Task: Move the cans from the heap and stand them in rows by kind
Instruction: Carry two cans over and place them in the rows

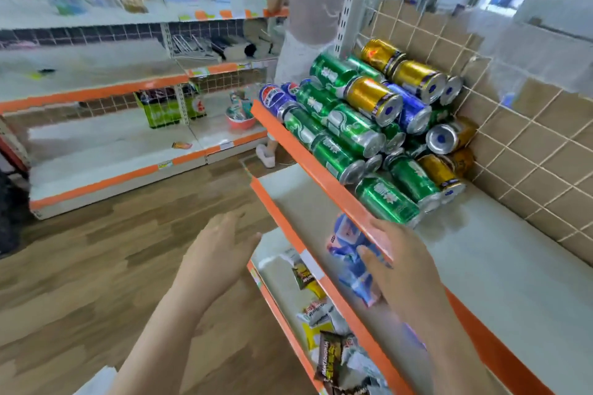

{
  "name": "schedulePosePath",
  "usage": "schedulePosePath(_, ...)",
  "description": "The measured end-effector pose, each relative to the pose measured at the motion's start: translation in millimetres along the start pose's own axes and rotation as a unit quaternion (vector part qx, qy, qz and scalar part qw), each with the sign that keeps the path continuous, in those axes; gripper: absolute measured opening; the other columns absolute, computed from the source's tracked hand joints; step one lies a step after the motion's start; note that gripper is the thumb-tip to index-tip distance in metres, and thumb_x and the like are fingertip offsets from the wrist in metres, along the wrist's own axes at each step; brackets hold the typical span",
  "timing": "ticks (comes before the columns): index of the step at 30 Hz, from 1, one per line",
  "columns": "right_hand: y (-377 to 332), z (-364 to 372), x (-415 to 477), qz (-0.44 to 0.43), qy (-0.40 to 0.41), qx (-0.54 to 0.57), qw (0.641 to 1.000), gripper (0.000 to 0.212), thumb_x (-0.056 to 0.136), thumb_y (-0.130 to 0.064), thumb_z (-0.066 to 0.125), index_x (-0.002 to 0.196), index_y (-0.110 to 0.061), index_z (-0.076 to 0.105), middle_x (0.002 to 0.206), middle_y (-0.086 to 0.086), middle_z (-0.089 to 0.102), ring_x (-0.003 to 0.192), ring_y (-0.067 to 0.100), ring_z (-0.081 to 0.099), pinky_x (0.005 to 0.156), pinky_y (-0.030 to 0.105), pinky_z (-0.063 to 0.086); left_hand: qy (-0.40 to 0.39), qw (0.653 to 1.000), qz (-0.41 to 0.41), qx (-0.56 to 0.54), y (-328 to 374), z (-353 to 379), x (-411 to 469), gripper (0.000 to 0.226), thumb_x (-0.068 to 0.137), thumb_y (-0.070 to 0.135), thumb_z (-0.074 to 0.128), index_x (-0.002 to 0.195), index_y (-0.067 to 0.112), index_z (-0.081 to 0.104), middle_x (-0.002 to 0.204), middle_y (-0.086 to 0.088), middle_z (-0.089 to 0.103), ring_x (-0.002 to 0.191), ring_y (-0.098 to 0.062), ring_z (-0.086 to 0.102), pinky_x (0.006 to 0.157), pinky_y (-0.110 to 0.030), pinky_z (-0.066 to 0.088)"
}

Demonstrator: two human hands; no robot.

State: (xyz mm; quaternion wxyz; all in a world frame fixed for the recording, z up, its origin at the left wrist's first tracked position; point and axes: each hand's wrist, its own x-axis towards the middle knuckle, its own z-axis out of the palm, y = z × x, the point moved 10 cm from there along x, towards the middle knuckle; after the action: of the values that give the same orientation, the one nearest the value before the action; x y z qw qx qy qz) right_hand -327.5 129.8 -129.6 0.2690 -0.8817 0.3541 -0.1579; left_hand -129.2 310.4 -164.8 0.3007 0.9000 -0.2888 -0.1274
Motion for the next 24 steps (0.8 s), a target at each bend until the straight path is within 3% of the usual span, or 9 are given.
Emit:
schedulePosePath(4,-14,3,21,0.012,0.026,-0.027,0.999,0.038,0.086,-0.025,0.064,0.122,-0.026,0.052,0.108,-0.011,0.047,0.105,0.012,0.044,0.083,0.018,0.028,-0.031,0.998,0.045,-0.016,15,1,46,0.051,0.092,0.038,0.051,0.138,0.021,0.039,0.140,-0.001,0.044,0.128,-0.021,0.041,0.098,-0.030,0.034)
schedulePosePath(7,-15,-5,45,0.038,0.053,-0.040,0.997,0.040,0.086,-0.025,0.062,0.125,-0.024,0.052,0.120,-0.004,0.051,0.116,0.016,0.045,0.091,0.026,0.035,-0.033,0.995,0.090,-0.024,36,-2,83,0.052,0.091,0.037,0.052,0.140,0.024,0.038,0.142,0.001,0.042,0.130,-0.018,0.039,0.101,-0.031,0.033)
schedulePosePath(9,-16,-14,68,0.033,0.076,-0.049,0.995,0.042,0.086,-0.024,0.063,0.127,-0.022,0.052,0.126,-0.003,0.051,0.121,0.016,0.043,0.096,0.023,0.031,-0.026,0.991,0.130,-0.019,55,-5,109,0.052,0.092,0.037,0.052,0.140,0.023,0.037,0.141,0.001,0.042,0.129,-0.017,0.040,0.099,-0.030,0.033)
schedulePosePath(12,-28,-32,103,0.011,0.131,-0.045,0.990,0.040,0.084,-0.024,0.065,0.123,-0.020,0.055,0.119,-0.006,0.053,0.118,0.017,0.046,0.091,0.018,0.027,-0.006,0.982,0.188,-0.016,92,-15,147,0.051,0.092,0.039,0.051,0.139,0.024,0.038,0.138,0.000,0.046,0.124,-0.019,0.045,0.096,-0.032,0.037)
schedulePosePath(20,-38,-75,172,0.006,0.241,-0.024,0.970,0.040,0.085,-0.029,0.062,0.123,-0.017,0.056,0.121,0.000,0.056,0.116,0.018,0.048,0.091,0.024,0.031,0.013,0.957,0.288,0.026,169,-21,233,0.054,0.093,0.039,0.051,0.142,0.021,0.036,0.144,0.001,0.038,0.129,-0.016,0.039,0.100,-0.028,0.033)
schedulePosePath(24,-45,-77,200,0.003,0.236,-0.062,0.970,0.041,0.086,-0.030,0.063,0.125,-0.018,0.055,0.121,0.000,0.056,0.118,0.018,0.047,0.098,0.026,0.031,-0.024,0.928,0.369,0.044,199,-9,256,0.063,0.088,0.033,0.061,0.143,0.023,0.033,0.151,0.001,0.027,0.141,-0.018,0.021,0.113,-0.030,0.015)
